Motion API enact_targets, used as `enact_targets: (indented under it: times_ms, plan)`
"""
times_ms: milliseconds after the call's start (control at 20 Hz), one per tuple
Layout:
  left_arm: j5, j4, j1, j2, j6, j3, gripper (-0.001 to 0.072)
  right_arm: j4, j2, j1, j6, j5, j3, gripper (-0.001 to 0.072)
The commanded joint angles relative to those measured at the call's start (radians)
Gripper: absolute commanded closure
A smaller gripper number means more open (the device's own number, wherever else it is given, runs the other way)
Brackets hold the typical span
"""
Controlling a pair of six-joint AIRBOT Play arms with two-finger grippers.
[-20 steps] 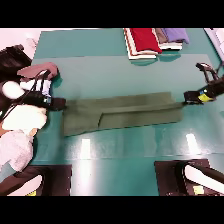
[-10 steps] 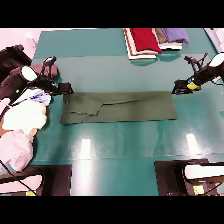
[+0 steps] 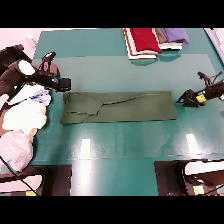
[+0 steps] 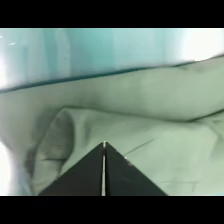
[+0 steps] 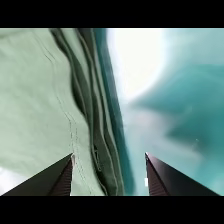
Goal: Fold the shirts.
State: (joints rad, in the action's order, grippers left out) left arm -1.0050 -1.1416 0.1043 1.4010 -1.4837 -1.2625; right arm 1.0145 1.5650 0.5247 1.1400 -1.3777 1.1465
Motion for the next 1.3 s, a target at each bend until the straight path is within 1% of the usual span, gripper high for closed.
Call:
enact_targets:
  times_ms: [0, 100, 150, 250, 300, 400, 500, 600, 800, 1000, 1250]
  plan:
    - [0.04, 0.081, 0.024, 0.008, -0.008, -0.003, 0.0678, -0.148, 0.051, 0.034, -0.076, 0.019, -0.088, 0.0195]
    - [0.04, 0.081, 0.068, 0.022, -0.009, -0.003, 0.0678, -0.186, 0.087, -0.017, -0.089, 0.027, -0.09, 0.0239]
    - [0.039, 0.081, 0.094, 0.032, -0.01, -0.002, 0.0678, -0.183, 0.092, -0.045, -0.095, 0.043, -0.085, 0.0335]
    - [0.056, 0.082, 0.159, 0.058, -0.018, -0.003, 0.0678, -0.182, 0.091, -0.093, -0.095, 0.065, -0.053, 0.0583]
    - [0.083, 0.082, 0.196, 0.076, -0.028, -0.003, 0.0678, -0.181, 0.088, -0.112, -0.095, 0.05, -0.025, 0.0682]
    - [0.138, 0.087, 0.268, 0.114, -0.038, -0.008, 0.0679, -0.182, 0.057, -0.137, -0.092, 0.008, 0.032, 0.0693]
    - [0.186, 0.119, 0.33, 0.164, -0.037, -0.038, 0.0679, -0.183, 0.01, -0.166, -0.051, -0.028, 0.099, 0.0693]
    - [0.19, 0.131, 0.387, 0.241, -0.034, -0.115, 0.0679, -0.185, -0.045, -0.204, 0.018, -0.043, 0.179, 0.0694]
    - [0.171, 0.131, 0.473, 0.396, -0.034, -0.269, 0.0679, -0.185, -0.131, -0.322, 0.108, -0.049, 0.344, 0.0694]
    - [0.137, 0.14, 0.501, 0.486, -0.035, -0.329, 0.0679, -0.185, -0.151, -0.455, 0.195, -0.07, 0.499, 0.0693]
    - [0.132, 0.135, 0.499, 0.493, -0.034, -0.329, 0.0679, -0.185, -0.151, -0.586, 0.25, -0.064, 0.611, 0.0693]
